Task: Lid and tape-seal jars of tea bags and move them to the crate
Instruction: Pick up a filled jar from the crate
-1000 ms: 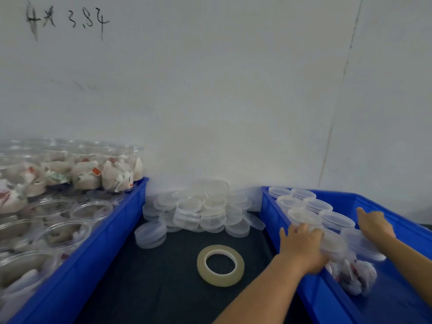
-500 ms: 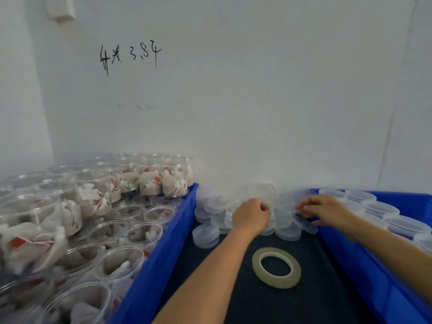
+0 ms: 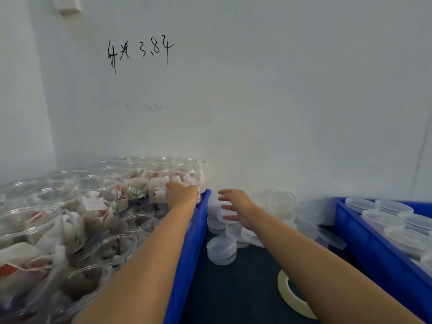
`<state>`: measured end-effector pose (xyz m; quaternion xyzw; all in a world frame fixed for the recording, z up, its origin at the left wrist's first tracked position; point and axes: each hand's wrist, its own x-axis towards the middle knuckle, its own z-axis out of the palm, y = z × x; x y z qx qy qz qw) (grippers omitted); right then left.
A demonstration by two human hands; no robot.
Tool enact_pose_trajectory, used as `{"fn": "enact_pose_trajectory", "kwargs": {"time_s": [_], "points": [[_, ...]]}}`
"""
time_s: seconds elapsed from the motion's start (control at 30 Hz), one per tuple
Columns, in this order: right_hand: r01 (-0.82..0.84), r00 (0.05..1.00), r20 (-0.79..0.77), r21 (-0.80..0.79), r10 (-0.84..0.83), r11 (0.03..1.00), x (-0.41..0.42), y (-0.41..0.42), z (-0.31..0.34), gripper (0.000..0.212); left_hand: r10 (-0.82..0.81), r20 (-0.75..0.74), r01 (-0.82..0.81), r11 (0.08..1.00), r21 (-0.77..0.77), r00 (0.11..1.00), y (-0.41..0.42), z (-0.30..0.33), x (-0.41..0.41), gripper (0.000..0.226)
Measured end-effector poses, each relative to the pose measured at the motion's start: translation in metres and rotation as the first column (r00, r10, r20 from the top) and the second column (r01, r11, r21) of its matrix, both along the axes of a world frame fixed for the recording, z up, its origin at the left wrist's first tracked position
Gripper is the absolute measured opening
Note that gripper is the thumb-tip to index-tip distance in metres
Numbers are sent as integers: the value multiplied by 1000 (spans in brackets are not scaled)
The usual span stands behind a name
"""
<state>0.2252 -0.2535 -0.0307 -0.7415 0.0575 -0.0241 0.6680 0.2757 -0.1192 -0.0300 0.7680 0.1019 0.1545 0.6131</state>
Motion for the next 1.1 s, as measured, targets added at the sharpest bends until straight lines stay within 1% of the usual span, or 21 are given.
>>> {"fn": "enact_pose_trajectory", "kwargs": {"time_s": [0.1,0.17,0.23,0.3,0.33,0.43,0.5,0.57,0.63,0.7,0.77,0.83,0.9,0.93,1.0,1.1], "points": [[28,1000,-3,126,-28,992,30,19,1,34,38,-24,-39,997,-69,999,1,-6,21,61],[21,1000,1,169,-22,985,50,27,1,39,51,-37,-54,994,-98,998,2,-10,33,59],[-2,1000,-1,185,3,983,68,34,1,42,62,-45,-66,995,-80,997,2,-15,42,50],[-31,1000,3,200,31,979,80,41,2,37,80,-47,-83,995,-58,996,2,-23,50,46],[-38,999,3,215,38,976,84,45,2,32,78,-43,-80,995,-59,996,1,-27,54,47],[-28,999,46,227,18,974,98,55,-2,45,48,-46,-51,997,-63,998,2,-39,62,56],[-36,998,57,256,22,966,101,60,-5,50,13,-44,-16,997,-78,999,3,-43,65,62],[-62,997,56,312,47,948,104,63,-8,53,-4,-39,1,996,-84,999,1,-43,65,60],[-75,997,50,347,62,935,103,65,-8,52,20,-61,-21,1000,-18,998,-2,-41,63,58],[-58,998,54,330,43,942,98,65,-3,49,63,-82,-60,997,39,995,-10,-36,60,59],[-23,998,64,274,6,961,91,59,2,47,66,-72,-63,997,36,995,-21,-26,52,62],[-10,992,124,228,-19,974,77,50,8,46,41,-49,-40,999,22,998,-35,-13,37,74],[7,981,189,238,-54,971,58,36,13,46,6,0,-6,1000,-1,1000,-52,-1,17,84],[25,973,219,236,-79,971,46,28,15,47,-13,35,14,1000,-19,999,-59,4,5,84],[75,954,268,210,-131,975,21,11,17,47,-46,103,52,997,-50,994,-75,9,-22,77],[171,927,309,151,-211,973,-21,-15,9,43,-85,146,99,991,-92,986,-101,-2,-64,73]]}}
